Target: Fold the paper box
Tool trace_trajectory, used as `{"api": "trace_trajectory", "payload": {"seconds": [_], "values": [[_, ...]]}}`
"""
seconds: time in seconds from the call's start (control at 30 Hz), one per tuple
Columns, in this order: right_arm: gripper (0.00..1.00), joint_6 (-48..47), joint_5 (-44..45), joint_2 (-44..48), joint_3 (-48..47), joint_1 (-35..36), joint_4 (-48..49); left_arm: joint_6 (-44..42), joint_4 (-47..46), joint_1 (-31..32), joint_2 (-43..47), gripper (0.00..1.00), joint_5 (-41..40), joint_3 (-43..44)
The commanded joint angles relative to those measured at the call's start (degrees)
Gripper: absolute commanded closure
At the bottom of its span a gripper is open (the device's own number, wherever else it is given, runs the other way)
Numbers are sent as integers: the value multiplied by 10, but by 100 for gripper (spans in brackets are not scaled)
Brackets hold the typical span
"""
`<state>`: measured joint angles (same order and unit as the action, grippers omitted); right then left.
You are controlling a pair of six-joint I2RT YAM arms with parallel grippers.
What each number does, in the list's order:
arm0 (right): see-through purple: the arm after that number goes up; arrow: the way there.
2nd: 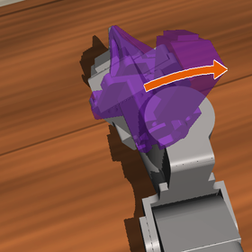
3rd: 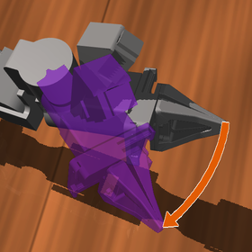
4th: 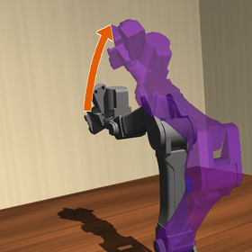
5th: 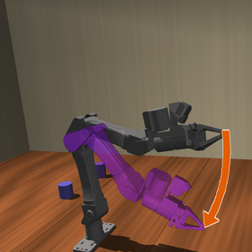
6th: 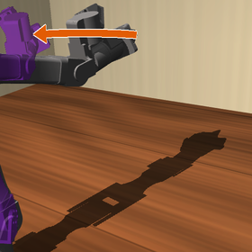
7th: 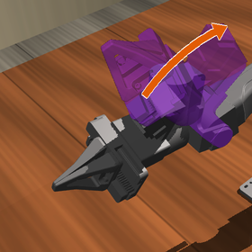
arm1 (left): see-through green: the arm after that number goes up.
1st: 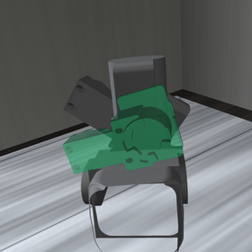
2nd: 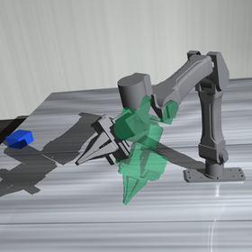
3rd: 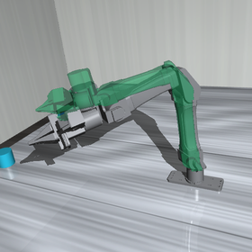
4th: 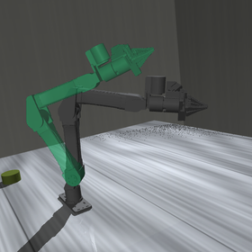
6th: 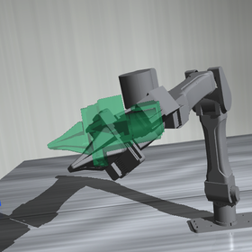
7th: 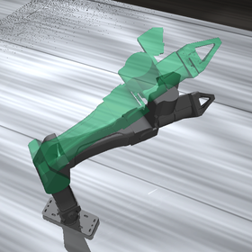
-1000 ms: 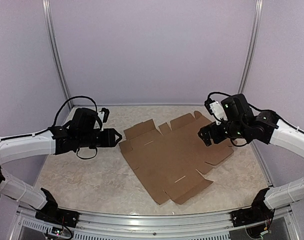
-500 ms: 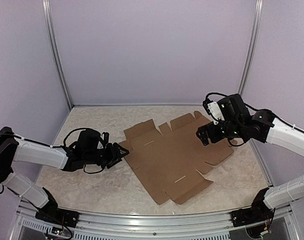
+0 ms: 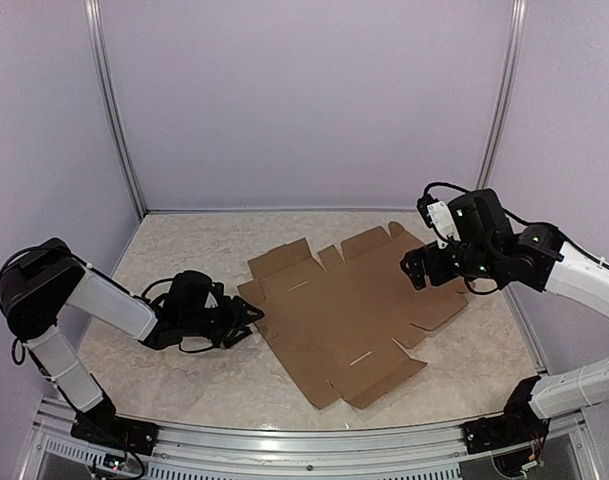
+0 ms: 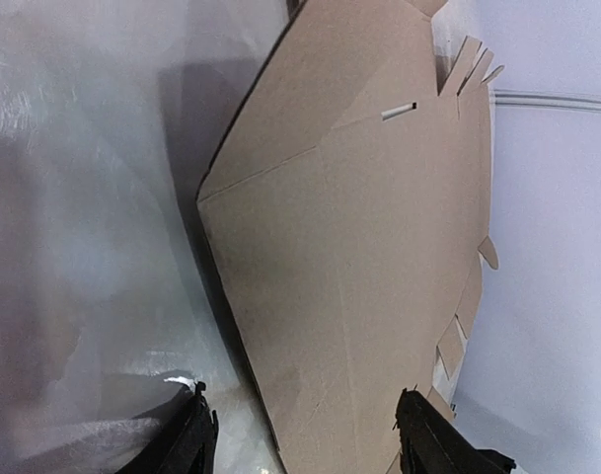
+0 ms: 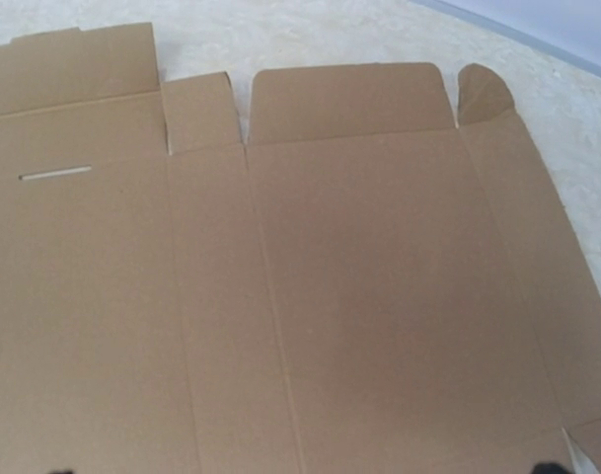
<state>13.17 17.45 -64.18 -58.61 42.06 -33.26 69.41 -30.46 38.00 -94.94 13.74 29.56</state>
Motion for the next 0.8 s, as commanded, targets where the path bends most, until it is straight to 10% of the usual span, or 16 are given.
{"api": "trace_trajectory", "payload": {"seconds": [0.0,0.77], "values": [[0,5,6,6,10,6,-4,22,-32,-3,-29,39,6,-4],[0,6,5,13,11,6,-7,53,-140,-2,-132,43,11,-21]]}}
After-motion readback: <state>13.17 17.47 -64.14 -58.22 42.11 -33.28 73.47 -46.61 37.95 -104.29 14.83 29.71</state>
